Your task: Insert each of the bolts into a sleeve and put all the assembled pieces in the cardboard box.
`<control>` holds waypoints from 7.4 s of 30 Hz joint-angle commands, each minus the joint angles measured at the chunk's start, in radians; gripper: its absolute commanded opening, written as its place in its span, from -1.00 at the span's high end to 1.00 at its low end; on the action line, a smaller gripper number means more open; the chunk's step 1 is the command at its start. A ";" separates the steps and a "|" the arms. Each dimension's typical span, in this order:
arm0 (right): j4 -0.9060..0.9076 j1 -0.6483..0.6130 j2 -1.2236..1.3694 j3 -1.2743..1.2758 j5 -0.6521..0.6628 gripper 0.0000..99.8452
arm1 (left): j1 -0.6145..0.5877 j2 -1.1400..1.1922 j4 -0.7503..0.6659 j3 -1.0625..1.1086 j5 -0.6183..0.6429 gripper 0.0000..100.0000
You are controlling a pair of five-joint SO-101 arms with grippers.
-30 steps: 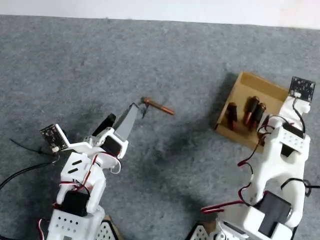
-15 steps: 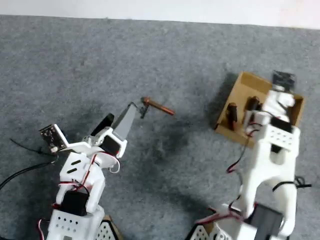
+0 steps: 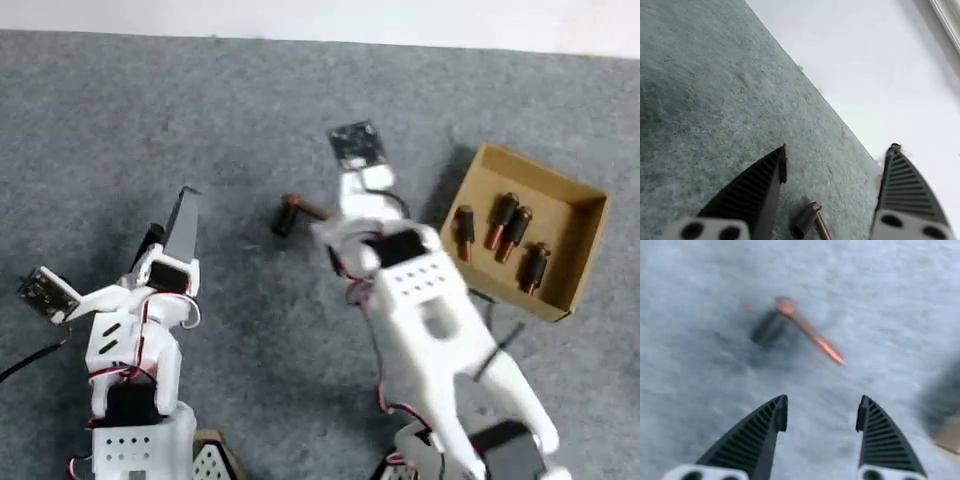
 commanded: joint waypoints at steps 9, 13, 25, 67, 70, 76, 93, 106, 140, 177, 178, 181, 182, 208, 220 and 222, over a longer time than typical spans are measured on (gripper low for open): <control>-0.012 -0.153 0.567 -0.576 -0.259 0.60 | -0.013 -0.018 -0.028 0.018 0.008 0.43; 0.010 -0.153 0.734 -0.723 -0.318 0.60 | -0.013 -0.018 -0.026 0.018 0.008 0.43; 0.220 -0.143 1.009 -1.001 -0.381 0.60 | -0.013 -0.018 -0.026 0.018 0.008 0.43; 0.438 0.081 0.180 -0.710 -0.075 0.99 | -0.013 -0.018 -0.026 0.018 0.008 0.43; 0.340 0.102 0.002 -0.478 -0.074 0.99 | -0.013 -0.018 -0.025 0.018 0.008 0.43; 0.070 0.156 -0.357 0.059 0.005 0.99 | -0.013 -0.018 -0.025 0.015 0.008 0.43; -0.160 0.309 -1.317 0.952 0.106 0.99 | 0.360 0.105 0.075 -0.173 -0.167 0.43; -0.065 0.312 -1.494 1.087 0.118 0.99 | 0.501 1.276 0.074 -0.863 0.012 0.42; -0.062 0.309 -1.494 1.090 0.164 0.99 | 0.433 2.219 0.290 -1.590 0.229 0.43; -0.038 0.306 -1.494 1.092 0.166 0.99 | 0.446 1.920 0.364 -1.402 -0.005 0.99; -0.038 0.298 -1.494 1.092 0.166 0.99 | 0.446 1.859 0.362 -1.354 -0.011 0.99; -0.038 0.239 -1.494 1.092 0.167 0.99 | 0.446 1.659 0.293 -1.202 -0.034 0.99; -0.038 0.217 -1.494 1.092 0.167 0.99 | 0.446 1.587 0.256 -1.144 -0.043 0.99; -0.168 -0.048 -1.484 1.205 0.450 0.99 | 0.593 0.065 -0.338 -0.027 -0.092 0.99; -0.160 -0.047 -1.489 1.205 0.454 0.99 | 0.659 -0.027 -0.281 0.018 -0.092 0.99; -0.157 -0.047 -1.494 1.205 0.454 0.99 | 0.647 -0.027 -0.273 0.018 -0.092 0.99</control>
